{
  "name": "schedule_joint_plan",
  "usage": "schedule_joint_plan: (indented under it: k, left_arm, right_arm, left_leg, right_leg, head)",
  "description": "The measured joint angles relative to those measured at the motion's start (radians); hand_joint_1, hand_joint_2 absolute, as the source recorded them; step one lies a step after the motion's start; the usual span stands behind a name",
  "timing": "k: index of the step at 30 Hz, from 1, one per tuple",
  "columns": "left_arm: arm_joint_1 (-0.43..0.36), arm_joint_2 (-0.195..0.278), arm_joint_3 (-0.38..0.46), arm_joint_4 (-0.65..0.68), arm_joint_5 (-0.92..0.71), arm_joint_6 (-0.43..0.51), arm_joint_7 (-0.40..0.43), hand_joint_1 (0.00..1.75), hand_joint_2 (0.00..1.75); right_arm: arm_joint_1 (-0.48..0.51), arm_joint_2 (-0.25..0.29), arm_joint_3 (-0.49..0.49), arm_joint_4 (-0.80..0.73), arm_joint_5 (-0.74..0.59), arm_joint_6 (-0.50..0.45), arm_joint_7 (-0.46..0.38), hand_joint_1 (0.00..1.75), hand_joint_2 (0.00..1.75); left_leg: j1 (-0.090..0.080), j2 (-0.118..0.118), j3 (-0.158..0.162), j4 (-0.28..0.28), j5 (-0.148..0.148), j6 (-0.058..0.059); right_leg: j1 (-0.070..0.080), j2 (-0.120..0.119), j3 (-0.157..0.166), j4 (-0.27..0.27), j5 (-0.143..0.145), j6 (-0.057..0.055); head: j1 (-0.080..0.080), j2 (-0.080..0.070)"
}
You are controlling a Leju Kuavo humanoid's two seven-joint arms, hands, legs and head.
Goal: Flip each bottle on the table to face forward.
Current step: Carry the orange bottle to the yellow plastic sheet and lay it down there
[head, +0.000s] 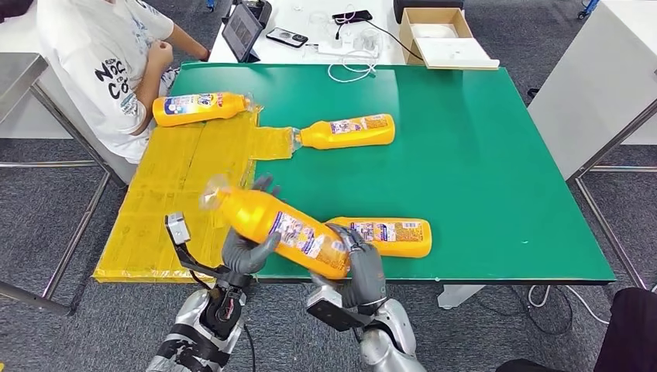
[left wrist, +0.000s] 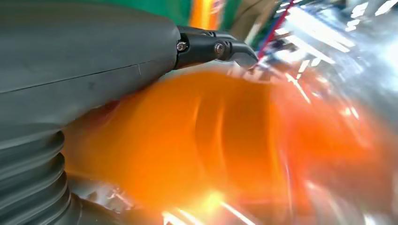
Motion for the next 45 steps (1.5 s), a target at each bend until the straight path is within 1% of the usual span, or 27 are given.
schedule_joint_plan:
  k: [4,10,19,23,25,26,27,28,29,31,32,33,34,38,40,43,45]
  left_arm:
    - [-0.012,0.004,-0.021,0.061,-0.018,0.006,0.011,0.0,1.75]
    - [-0.024,0.01,-0.036,0.12,-0.024,0.02,0.014,0.0,1.75]
    - [-0.028,0.009,-0.034,0.15,0.046,0.03,0.015,0.0,1.75]
    - [-0.025,0.006,-0.031,0.145,0.064,0.051,0.014,0.12,1.75]
    - [-0.02,0.0,-0.029,0.131,0.076,0.075,0.011,0.14,1.75]
    - [-0.017,-0.003,-0.027,0.123,0.08,0.085,0.01,0.2,1.75]
    - [-0.014,-0.006,-0.025,0.115,0.083,0.092,0.009,0.3,1.75]
    - [-0.012,-0.008,-0.023,0.108,0.085,0.097,0.008,0.48,1.75]
    - [-0.011,-0.01,-0.022,0.102,0.087,0.1,0.008,0.74,1.75]
    - [-0.007,-0.013,-0.019,0.094,0.09,0.105,0.008,1.34,1.75]
    - [-0.005,-0.014,-0.017,0.091,0.09,0.109,0.007,1.56,1.75]
    - [-0.004,-0.015,-0.016,0.087,0.091,0.114,0.007,1.7,1.75]
    - [-0.002,-0.016,-0.015,0.084,0.091,0.12,0.006,1.75,1.75]
    - [0.0,-0.021,-0.011,0.075,0.078,0.142,-0.007,1.75,1.75]
    - [0.001,-0.025,-0.01,0.071,0.049,0.16,-0.025,1.75,1.75]
    - [0.005,-0.031,-0.009,0.069,0.01,0.18,-0.048,1.75,1.75]
    - [0.008,-0.035,-0.009,0.069,0.002,0.182,-0.054,1.75,1.75]
  right_arm:
    - [-0.032,0.011,0.041,0.056,0.011,-0.032,0.002,1.67,1.75]
    - [-0.058,0.015,0.067,0.097,0.011,-0.041,0.011,1.7,1.75]
    - [-0.074,0.016,0.089,0.138,-0.01,-0.04,0.02,1.68,1.75]
    - [-0.08,0.016,0.094,0.148,-0.011,-0.037,0.028,1.66,1.75]
    - [-0.084,0.016,0.1,0.153,-0.011,-0.035,0.035,1.66,1.75]
    - [-0.086,0.016,0.102,0.155,-0.012,-0.035,0.037,1.66,1.75]
    - [-0.088,0.016,0.105,0.157,-0.012,-0.035,0.038,1.66,1.75]
    - [-0.09,0.016,0.108,0.159,-0.013,-0.035,0.038,1.66,1.75]
    - [-0.091,0.016,0.11,0.16,-0.013,-0.035,0.038,1.66,1.75]
    - [-0.094,0.016,0.114,0.163,-0.013,-0.034,0.039,1.64,1.75]
    - [-0.094,0.016,0.115,0.164,-0.013,-0.034,0.04,1.63,1.75]
    - [-0.095,0.016,0.115,0.166,-0.014,-0.033,0.042,1.64,1.75]
    - [-0.096,0.016,0.116,0.168,-0.015,-0.032,0.043,1.64,1.75]
    - [-0.1,0.019,0.118,0.177,-0.017,-0.027,0.047,1.6,1.75]
    - [-0.103,0.019,0.12,0.183,-0.019,-0.024,0.05,1.55,1.75]
    - [-0.104,0.02,0.122,0.189,-0.019,-0.021,0.054,1.53,1.75]
    - [-0.104,0.02,0.122,0.191,-0.019,-0.021,0.054,1.46,1.75]
  left_leg:
    - [0.0,0.0,0.0,0.0,0.0,0.0]
    - [0.0,0.0,0.0,0.0,0.0,0.0]
    - [0.0,0.0,0.0,0.0,0.0,0.0]
    - [0.0,0.0,0.0,0.0,0.0,0.0]
    - [0.0,0.0,0.0,0.0,0.0,0.0]
    - [0.0,0.0,0.0,0.0,0.0,0.0]
    - [0.0,0.0,0.0,0.0,0.0,0.0]
    - [0.0,0.0,0.0,0.0,0.0,0.0]
    - [0.0,0.0,0.0,0.0,0.0,0.0]
    - [0.0,0.0,0.0,0.0,0.0,0.0]
    - [0.0,0.0,0.0,0.0,0.0,0.0]
    - [0.0,0.0,0.0,0.0,0.0,0.0]
    - [0.0,0.001,0.0,0.0,0.0,0.0]
    - [0.0,0.002,0.0,0.0,0.0,0.0]
    - [0.0,0.002,0.0,0.0,0.0,0.0]
    - [0.0,0.003,0.0,0.0,0.0,0.0]
    - [0.0,0.003,0.0,0.0,0.0,0.0]
  right_leg:
    - [0.0,0.0,0.0,0.0,0.0,0.0]
    - [0.0,0.0,0.0,0.0,0.0,0.0]
    - [0.0,0.0,-0.001,0.0,0.0,0.0]
    - [0.0,0.0,-0.001,0.0,0.0,0.0]
    - [0.0,0.0,-0.001,0.0,0.0,0.0]
    - [0.0,0.0,-0.001,0.0,0.0,0.0]
    - [0.0,0.0,-0.001,0.0,0.0,0.0]
    - [0.0,0.0,-0.001,0.0,0.0,0.0]
    - [0.0,0.0,-0.001,0.0,0.0,0.0]
    - [0.0,0.0,-0.001,0.0,0.0,0.0]
    - [0.0,0.0,-0.001,0.0,0.0,0.0]
    - [0.0,0.0,-0.001,0.0,0.0,0.0]
    - [0.0,0.0,-0.001,0.0,0.0,0.0]
    - [0.0,0.001,-0.001,0.0,0.0,0.0]
    - [0.0,0.001,-0.001,0.0,0.0,0.0]
    - [0.0,0.001,-0.001,0.0,0.0,0.0]
    - [0.0,0.001,-0.002,0.0,0.0,0.0]
  head:
    - [0.0,0.0]
    - [0.0,0.0]
    - [0.0,0.0]
    - [0.0,0.0]
    - [0.0,0.0]
    - [0.0,0.0]
    - [0.0,0.0]
    - [0.0,0.0]
    - [0.0,0.0]
    - [0.0,0.0]
    - [0.0,0.0]
    - [0.0,0.0]
    - [0.0,0.0]
    - [0.0,0.0]
    - [0.0,0.0]
    - [0.0,0.0]
    - [0.0,0.0]
